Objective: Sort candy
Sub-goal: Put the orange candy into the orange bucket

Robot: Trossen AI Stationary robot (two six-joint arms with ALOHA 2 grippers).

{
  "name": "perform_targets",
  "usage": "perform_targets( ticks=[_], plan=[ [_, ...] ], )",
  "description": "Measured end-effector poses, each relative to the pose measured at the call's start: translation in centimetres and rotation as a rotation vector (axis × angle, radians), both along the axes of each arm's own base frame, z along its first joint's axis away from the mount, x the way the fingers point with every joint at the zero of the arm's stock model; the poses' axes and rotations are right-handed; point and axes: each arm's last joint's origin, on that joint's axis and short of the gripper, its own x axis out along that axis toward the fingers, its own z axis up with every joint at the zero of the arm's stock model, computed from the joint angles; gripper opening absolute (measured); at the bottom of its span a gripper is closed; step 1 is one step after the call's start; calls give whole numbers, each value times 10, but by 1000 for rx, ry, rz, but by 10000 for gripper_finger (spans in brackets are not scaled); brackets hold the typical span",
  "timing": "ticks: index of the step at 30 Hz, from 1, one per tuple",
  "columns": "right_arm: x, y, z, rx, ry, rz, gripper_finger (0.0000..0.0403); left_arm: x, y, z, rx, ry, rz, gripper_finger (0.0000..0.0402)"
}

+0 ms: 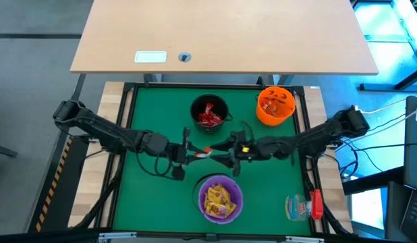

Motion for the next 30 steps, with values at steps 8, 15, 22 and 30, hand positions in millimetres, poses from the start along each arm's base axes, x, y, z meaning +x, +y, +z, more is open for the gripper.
perform_targets(
  ticks=[8, 15, 22, 30],
  plan=[
    [22, -8, -5, 44, 137, -14, 230, 0, -3, -2, 14, 6, -3, 50],
    [22, -10, -7, 79, 156, 9, 230, -3, -11, -1, 75, 1, 17, 50],
    [22, -8, -7, 110, 159, 77, 229, -3, -11, 1, 110, -20, 14, 50],
    [22, -6, -2, 137, 118, 124, 151, -1, -10, 4, 98, -51, -1, 50]
  ],
)
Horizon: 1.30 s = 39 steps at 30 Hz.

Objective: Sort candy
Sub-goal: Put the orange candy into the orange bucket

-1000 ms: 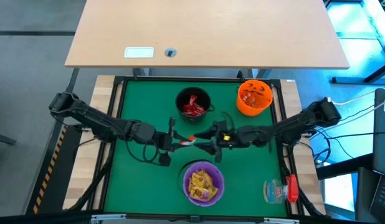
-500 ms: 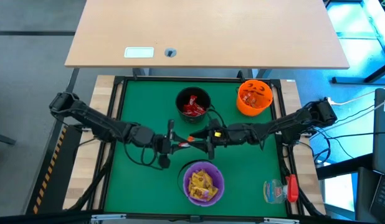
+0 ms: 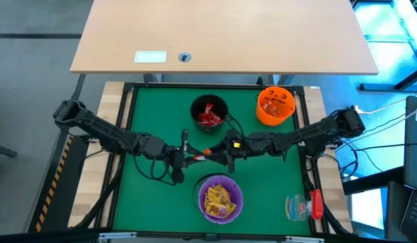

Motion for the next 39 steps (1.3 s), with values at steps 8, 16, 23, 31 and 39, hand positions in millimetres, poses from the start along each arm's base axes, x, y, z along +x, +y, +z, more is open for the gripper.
perform_targets(
  ticks=[8, 16, 23, 31, 39],
  plan=[
    [0, 1, 2, -33, -28, 44, 22, 0, 0, 1, 1, -9, 0, 56],
    [-1, 0, 4, -59, -43, 34, 31, -2, -2, 2, -3, -12, 6, 133],
    [1, -11, 8, -63, -61, 0, 23, -5, -8, 17, 18, 6, 60, 207],
    [4, -38, 3, -72, -15, -30, 23, -11, -21, 39, 86, 36, 126, 238],
    [1, -69, -11, -78, 170, -70, 25, -21, -25, 46, 162, 21, 202, 239]
  ],
)
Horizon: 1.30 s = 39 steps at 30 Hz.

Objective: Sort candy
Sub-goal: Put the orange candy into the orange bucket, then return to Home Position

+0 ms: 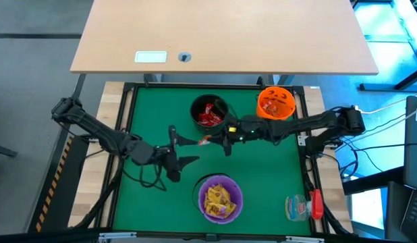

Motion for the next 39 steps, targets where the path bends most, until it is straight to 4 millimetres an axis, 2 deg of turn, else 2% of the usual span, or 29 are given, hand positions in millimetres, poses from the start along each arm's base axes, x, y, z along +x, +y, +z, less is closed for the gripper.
perform_targets(
  ticks=[2, 6, 10, 14, 18, 21, 25, 32, 35, 39],
  plan=[
    [-2, -7, -8, 0, 73, -6, 25, -4, 2, 4, -23, -8, 17, 240],
    [-15, -27, 2, -22, 115, -60, 25, -8, 9, 4, -80, 7, 40, 240],
    [-42, -50, 12, -31, 224, -137, 25, -16, 16, 6, -121, 23, 63, 239],
    [-84, -69, 40, -61, 237, -265, 25, -22, 26, 1, -143, 50, 91, 235],
    [-134, -77, 59, -144, 305, -457, 25, -35, 39, -9, -182, 36, 123, 232],
    [-172, -79, 63, -186, 414, -624, 26, -45, 49, -18, -238, 3, 130, 232],
    [-204, -78, 56, -170, 590, -717, 26, -56, 57, -27, -322, -65, 101, 232],
    [-224, -79, 42, -93, 815, -768, 36, -60, 59, -31, -362, -111, 75, 232],
    [-223, -78, 41, -84, 821, -741, 78, -60, 59, -31, -381, -112, 58, 232],
    [-223, -79, 42, -94, 808, -755, 167, -60, 59, -31, -390, -115, 59, 232]
  ],
)
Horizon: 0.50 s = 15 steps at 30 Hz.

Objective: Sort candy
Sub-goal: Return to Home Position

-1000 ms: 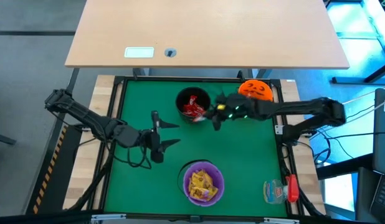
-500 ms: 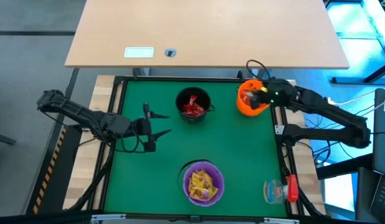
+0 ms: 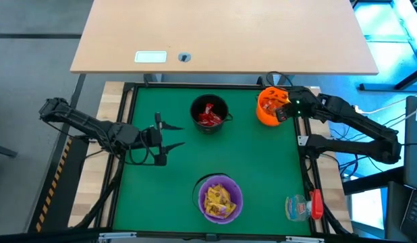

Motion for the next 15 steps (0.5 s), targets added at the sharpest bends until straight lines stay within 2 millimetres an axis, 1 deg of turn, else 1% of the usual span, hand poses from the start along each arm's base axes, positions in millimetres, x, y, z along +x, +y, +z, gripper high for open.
perform_targets(
  ticks=[2, 4, 5, 7, 9, 11, 13, 15],
  plan=[
    [1, -1, 1, -23, 1, -14, 211, 0, 0, 0, 0, 0, 0, 232],
    [1, -1, 2, -27, -12, -10, 246, 0, 0, 0, -1, -2, 2, 232],
    [0, 0, 3, -28, -26, 6, 258, -2, 1, 1, -4, -7, 4, 232],
    [-3, 3, 6, -28, -64, 64, 267, -7, 2, 6, -27, -34, 6, 231],
    [-9, 9, 12, -31, -128, 129, 258, -14, 4, 12, -46, -68, 4, 231],
    [-16, 19, 18, -43, -202, 186, 233, -24, 7, 17, -75, -83, 3, 231],
    [-25, 29, 25, -70, -298, 224, 196, -34, 11, 20, -103, -90, 10, 231],
    [-33, 38, 27, -113, -418, 244, 154, -44, 14, 22, -129, -98, 17, 226]
  ],
)
